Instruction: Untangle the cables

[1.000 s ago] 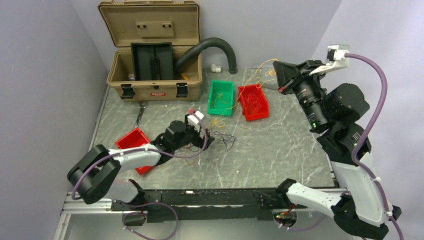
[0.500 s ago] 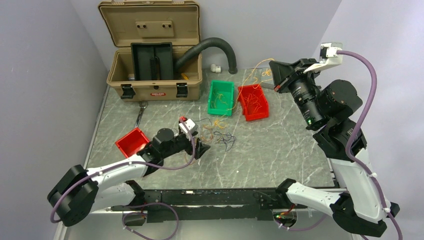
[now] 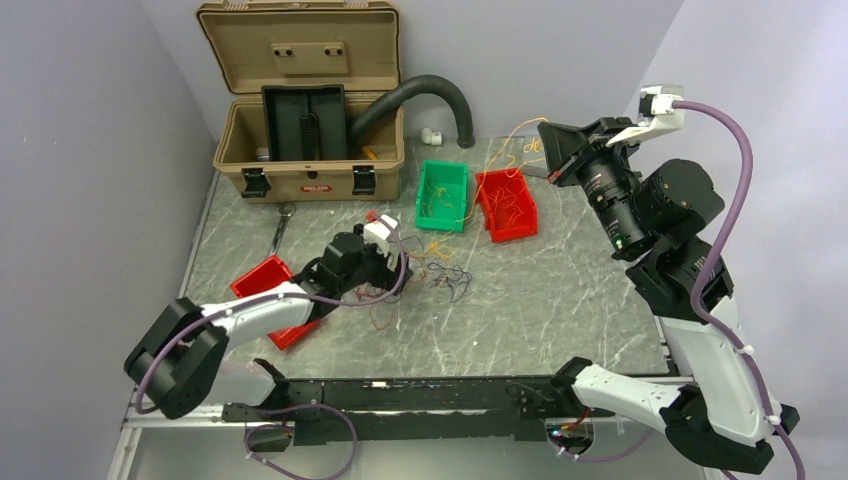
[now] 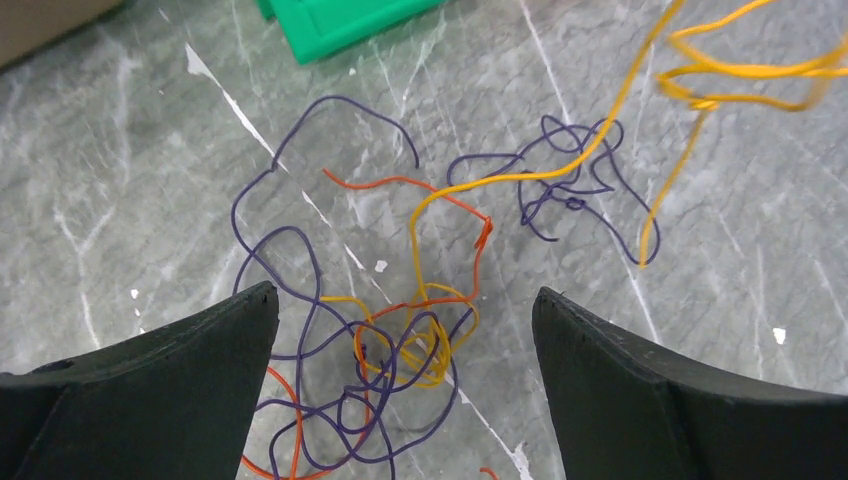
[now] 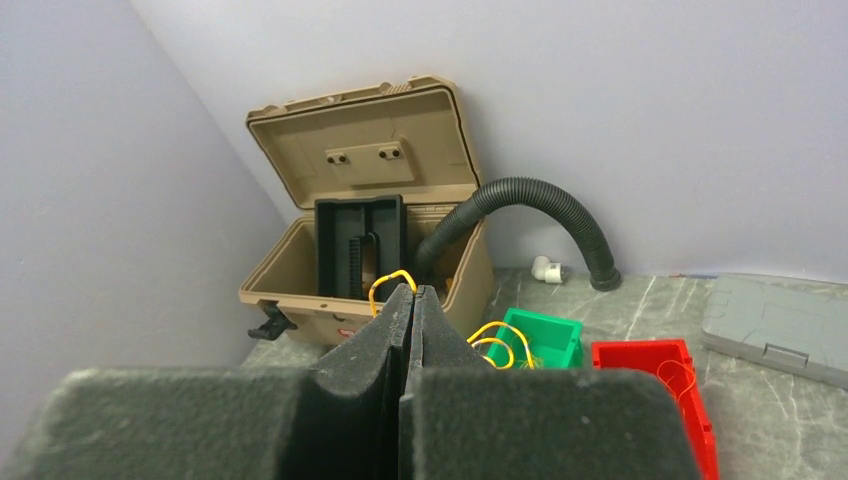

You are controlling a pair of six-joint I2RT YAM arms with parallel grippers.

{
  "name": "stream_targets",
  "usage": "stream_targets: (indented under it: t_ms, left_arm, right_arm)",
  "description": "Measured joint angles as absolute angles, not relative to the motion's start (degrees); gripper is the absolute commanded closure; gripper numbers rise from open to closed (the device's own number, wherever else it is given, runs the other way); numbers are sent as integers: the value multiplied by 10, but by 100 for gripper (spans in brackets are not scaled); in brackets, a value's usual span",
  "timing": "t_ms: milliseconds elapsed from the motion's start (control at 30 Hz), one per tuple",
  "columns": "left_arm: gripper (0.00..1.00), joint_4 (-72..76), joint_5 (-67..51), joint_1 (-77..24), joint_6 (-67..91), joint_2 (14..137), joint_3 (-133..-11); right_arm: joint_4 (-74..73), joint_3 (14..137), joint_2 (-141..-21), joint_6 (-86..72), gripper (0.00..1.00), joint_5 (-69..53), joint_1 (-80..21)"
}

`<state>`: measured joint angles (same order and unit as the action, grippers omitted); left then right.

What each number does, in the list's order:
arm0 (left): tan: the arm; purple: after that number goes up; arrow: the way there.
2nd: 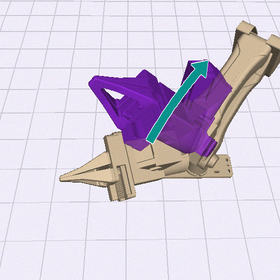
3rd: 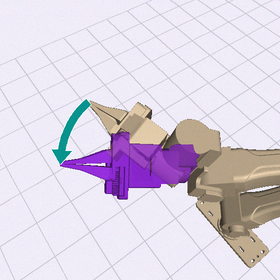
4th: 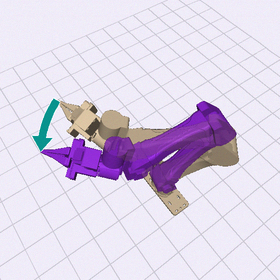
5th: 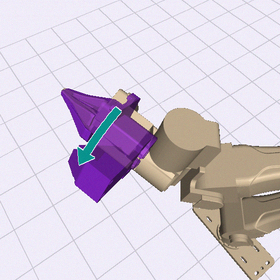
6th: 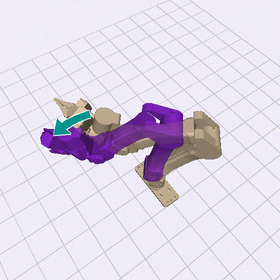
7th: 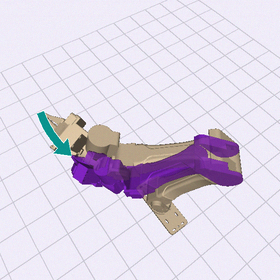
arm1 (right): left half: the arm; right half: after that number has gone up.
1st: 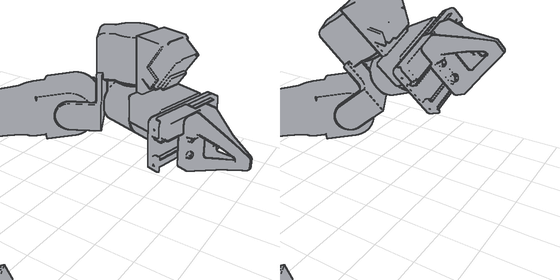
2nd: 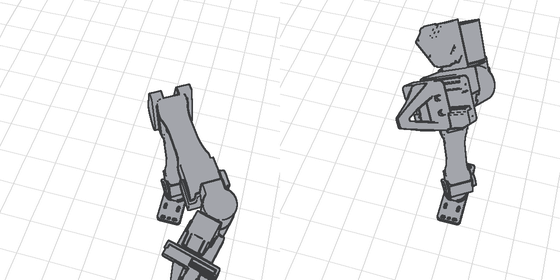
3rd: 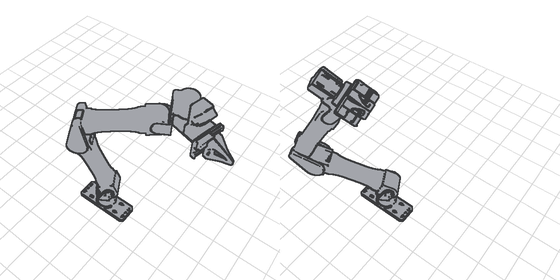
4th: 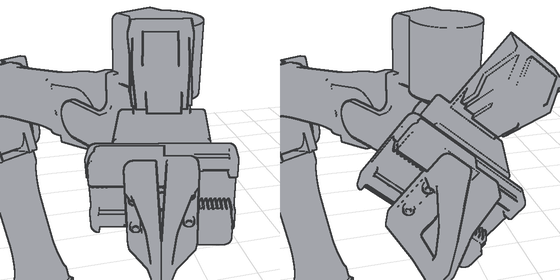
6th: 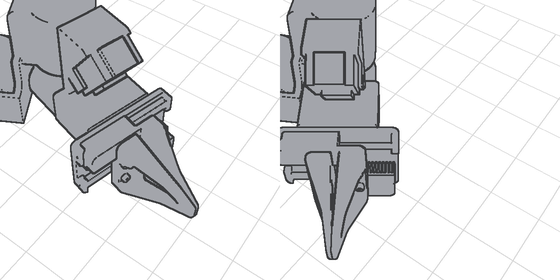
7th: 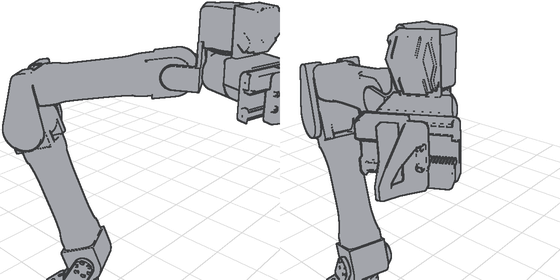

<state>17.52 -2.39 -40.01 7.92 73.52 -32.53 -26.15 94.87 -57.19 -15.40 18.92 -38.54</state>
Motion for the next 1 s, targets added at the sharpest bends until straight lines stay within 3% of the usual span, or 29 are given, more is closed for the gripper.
stream_targets:
  t_ms: [400, 467, 600, 633, 767, 1000]
  left_arm:
    - [7, 151, -76, -387, 82, 862, -420]
    - [22, 152, -78, -387, 82, 873, -435]
    - [96, 151, -77, -387, 83, 880, -446]
    - [100, 147, -77, -387, 83, 880, -449]
    - [100, 125, -59, -380, 100, 877, -458]
    - [100, 78, -15, -317, 135, 754, -364]
  right_arm:
    - [-270, 952, -575, -154, 100, 185, -385]
    - [-270, 952, -575, -155, 100, 184, -385]
    - [-275, 952, -573, -156, 100, 184, -385]
    - [-277, 951, -572, -156, 100, 185, -385]
    - [-296, 927, -556, -163, 100, 226, -385]
    - [-439, 788, -528, -267, 100, 453, -370]
